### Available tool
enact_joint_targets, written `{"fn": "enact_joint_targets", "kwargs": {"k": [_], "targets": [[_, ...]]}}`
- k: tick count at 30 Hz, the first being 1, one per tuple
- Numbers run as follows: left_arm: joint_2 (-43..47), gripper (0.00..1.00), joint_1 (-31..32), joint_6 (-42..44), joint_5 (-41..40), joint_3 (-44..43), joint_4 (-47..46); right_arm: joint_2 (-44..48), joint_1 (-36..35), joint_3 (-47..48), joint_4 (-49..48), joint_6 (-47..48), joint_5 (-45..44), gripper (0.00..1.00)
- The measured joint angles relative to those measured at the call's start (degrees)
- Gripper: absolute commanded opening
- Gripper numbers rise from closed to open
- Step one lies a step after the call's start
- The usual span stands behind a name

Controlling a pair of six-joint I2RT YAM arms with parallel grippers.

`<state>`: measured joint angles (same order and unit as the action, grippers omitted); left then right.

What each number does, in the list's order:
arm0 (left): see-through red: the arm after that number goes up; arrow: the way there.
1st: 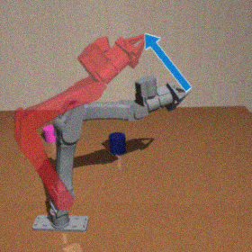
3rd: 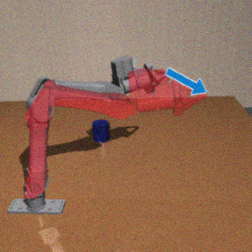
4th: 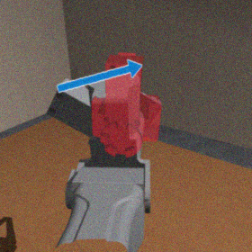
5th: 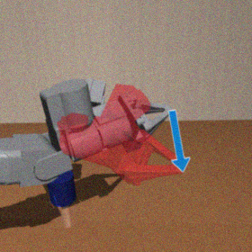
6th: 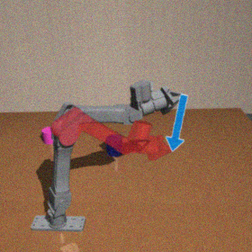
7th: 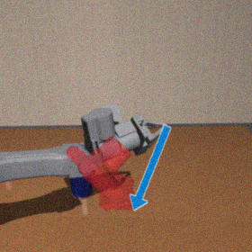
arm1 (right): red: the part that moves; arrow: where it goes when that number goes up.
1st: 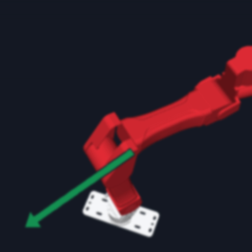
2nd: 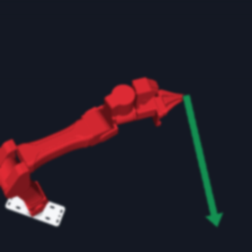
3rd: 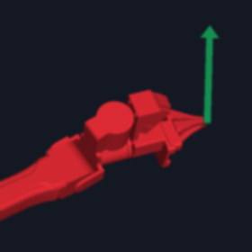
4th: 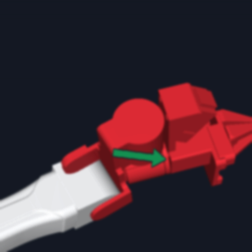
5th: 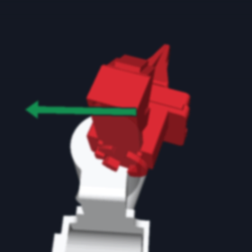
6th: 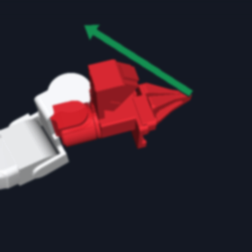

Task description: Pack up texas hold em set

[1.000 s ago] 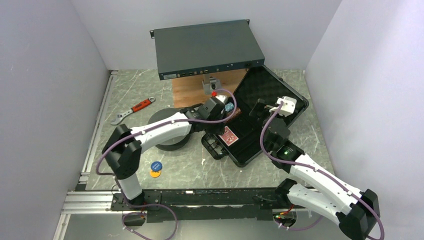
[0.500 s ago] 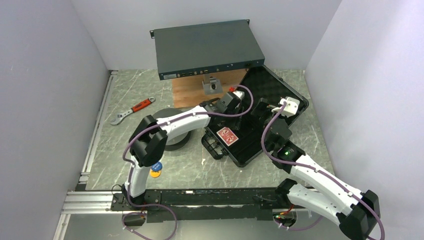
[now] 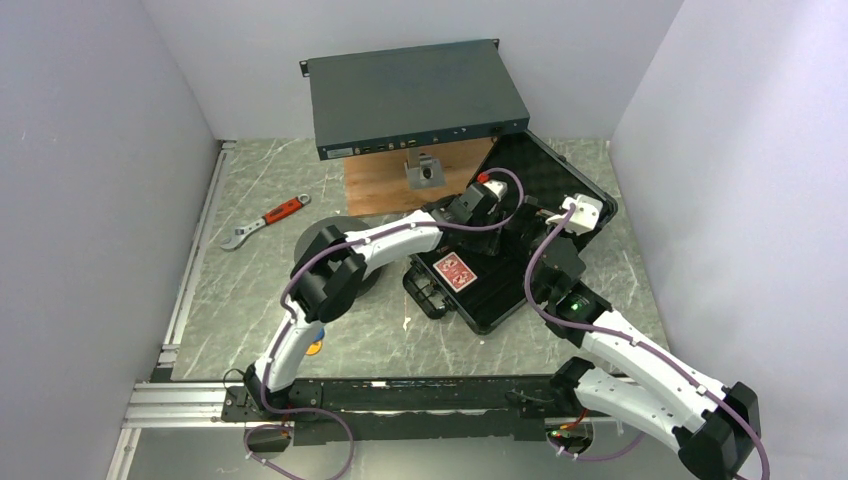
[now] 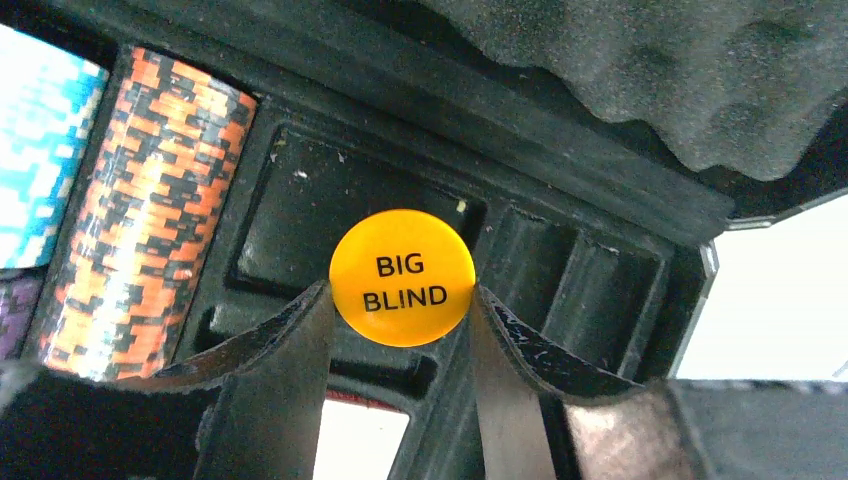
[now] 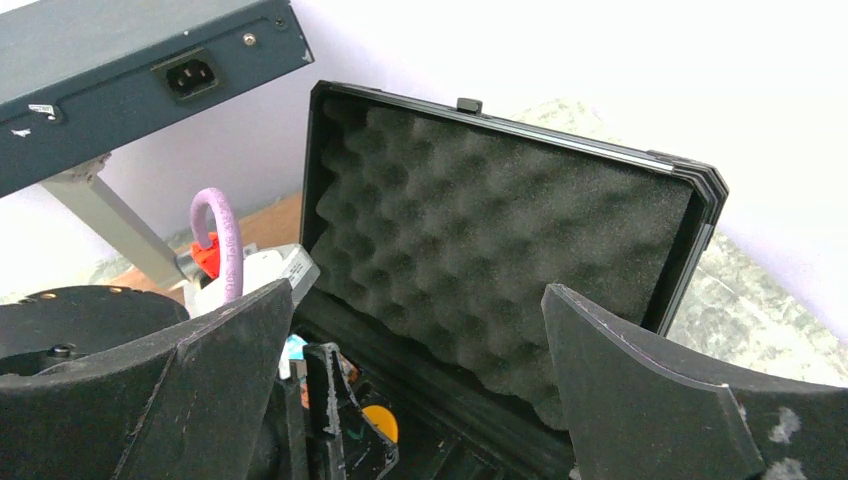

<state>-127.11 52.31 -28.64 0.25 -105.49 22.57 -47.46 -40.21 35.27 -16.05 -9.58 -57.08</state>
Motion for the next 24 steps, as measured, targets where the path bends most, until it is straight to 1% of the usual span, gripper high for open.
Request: {"fn": "enact_joint_targets", "kwargs": {"k": [6,10,12,14,15,17,19,20,22,24], "targets": [[-2.2,0.00,0.0,1.0,-0.2,-0.5,-1.4,0.0,0.1,0.0,0.2,0.0,-0.6,1.00],[-2.3,0.04,0.0,1.7,-1.4,-0.6,-1.5,0.0,0.1,0.0,0.2,-0.1,-0.7,1.00],[-2.6,0.09,0.0,2.3,-1.9,-1.0,-1.6,0.0,0.1,0.0,0.2,-0.1,-0.8,1.00],[-3.0,0.18,-0.1,2.6,-2.5,-1.6,-1.7,0.0,0.2,0.0,0.2,-0.1,-1.0,1.00],[-3.2,0.25,-0.1,2.8,-2.9,-1.7,-1.7,-0.1,0.2,0.0,0.2,-0.1,-1.0,1.00],[-3.5,0.45,-0.1,3.2,-3.5,-1.7,-1.7,-0.1,0.3,0.0,0.3,-0.1,-1.0,1.00],[-4.0,0.60,-0.1,3.7,-4.1,-2.2,-1.7,-0.1,0.3,0.0,0.5,-0.1,-1.0,1.00],[-4.3,0.66,-0.1,4.0,-4.3,-2.4,-1.8,-0.1,0.3,0.0,0.6,-0.1,-1.0,1.00],[-4.5,0.74,-0.1,4.4,-4.7,-2.4,-1.7,-0.2,0.4,0.0,0.6,-0.1,-1.0,1.00],[-4.6,0.80,-0.1,4.6,-4.8,-2.4,-1.7,-0.3,0.4,0.0,0.8,-0.1,-1.0,1.00]]}}
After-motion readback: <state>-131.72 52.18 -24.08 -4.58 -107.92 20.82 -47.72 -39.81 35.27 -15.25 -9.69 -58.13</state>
